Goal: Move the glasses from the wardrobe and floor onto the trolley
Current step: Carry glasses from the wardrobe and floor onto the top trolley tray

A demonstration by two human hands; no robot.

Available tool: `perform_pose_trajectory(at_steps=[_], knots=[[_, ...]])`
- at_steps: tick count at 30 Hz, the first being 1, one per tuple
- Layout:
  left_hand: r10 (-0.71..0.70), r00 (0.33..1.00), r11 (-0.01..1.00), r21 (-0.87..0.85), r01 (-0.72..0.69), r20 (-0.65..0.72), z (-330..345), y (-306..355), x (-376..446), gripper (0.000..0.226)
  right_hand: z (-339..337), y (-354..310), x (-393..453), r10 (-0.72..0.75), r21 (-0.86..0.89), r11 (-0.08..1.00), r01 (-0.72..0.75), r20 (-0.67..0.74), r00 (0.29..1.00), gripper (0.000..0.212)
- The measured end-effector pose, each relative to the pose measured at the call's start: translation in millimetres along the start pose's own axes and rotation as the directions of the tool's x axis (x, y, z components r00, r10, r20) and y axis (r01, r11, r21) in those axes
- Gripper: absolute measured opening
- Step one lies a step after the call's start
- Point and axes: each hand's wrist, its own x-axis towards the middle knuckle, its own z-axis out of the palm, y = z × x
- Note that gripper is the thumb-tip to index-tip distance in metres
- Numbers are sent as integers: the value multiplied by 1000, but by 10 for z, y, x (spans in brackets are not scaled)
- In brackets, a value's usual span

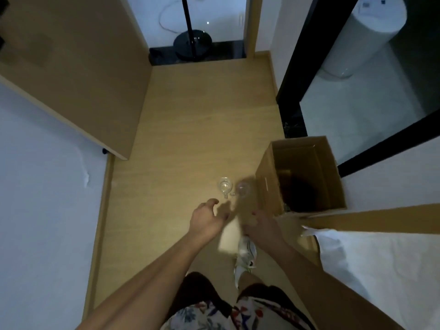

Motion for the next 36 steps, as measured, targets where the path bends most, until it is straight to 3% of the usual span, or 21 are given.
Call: perform_pose_trajectory(at_steps=[2, 6, 11, 14, 18, 25, 28, 32, 36], knots=[[-75, 997, 994, -87, 73, -27, 27, 23, 205, 53, -17, 2, 208, 55, 40, 998, -57, 28, 998, 64], [-188, 982, 969, -164, 184, -8, 154, -98, 625, 51, 90, 24, 647, 132, 67, 989, -136, 59, 990, 57], [-250, 966, 950, -176, 257, 63, 421, -335, 1269, 50, 400, 137, 1411, 225, 154, 960, -233, 67, 972, 56], [-242, 967, 950, -185, 253, 77, 644, -557, 1779, 48, 705, 287, 1991, 307, 294, 906, -304, 34, 951, 51], [-220, 967, 964, -123, 236, 129, 1041, -1002, 2656, 48, 1267, 637, 2881, 453, 536, 730, -424, 85, 888, 29], [-225, 950, 973, 2, 231, 216, 1991, -1836, 4199, 42, 2335, 1435, 4488, 588, 707, 515, -485, 120, 800, 14], [-263, 928, 930, -186, 316, 262, 2452, -2081, 4663, 3, 2692, 1667, 5055, 576, 850, 311, -425, 187, 796, 7], [-296, 887, 736, -507, 448, 355, 2964, -2274, 4915, 7, 2977, 1822, 5516, 515, 958, 37, -285, 226, 827, 23], [-183, 890, 604, -666, 438, 419, 3157, -2281, 5147, 10, 3042, 1854, 5735, 464, 984, -60, -170, 178, 868, 46]])
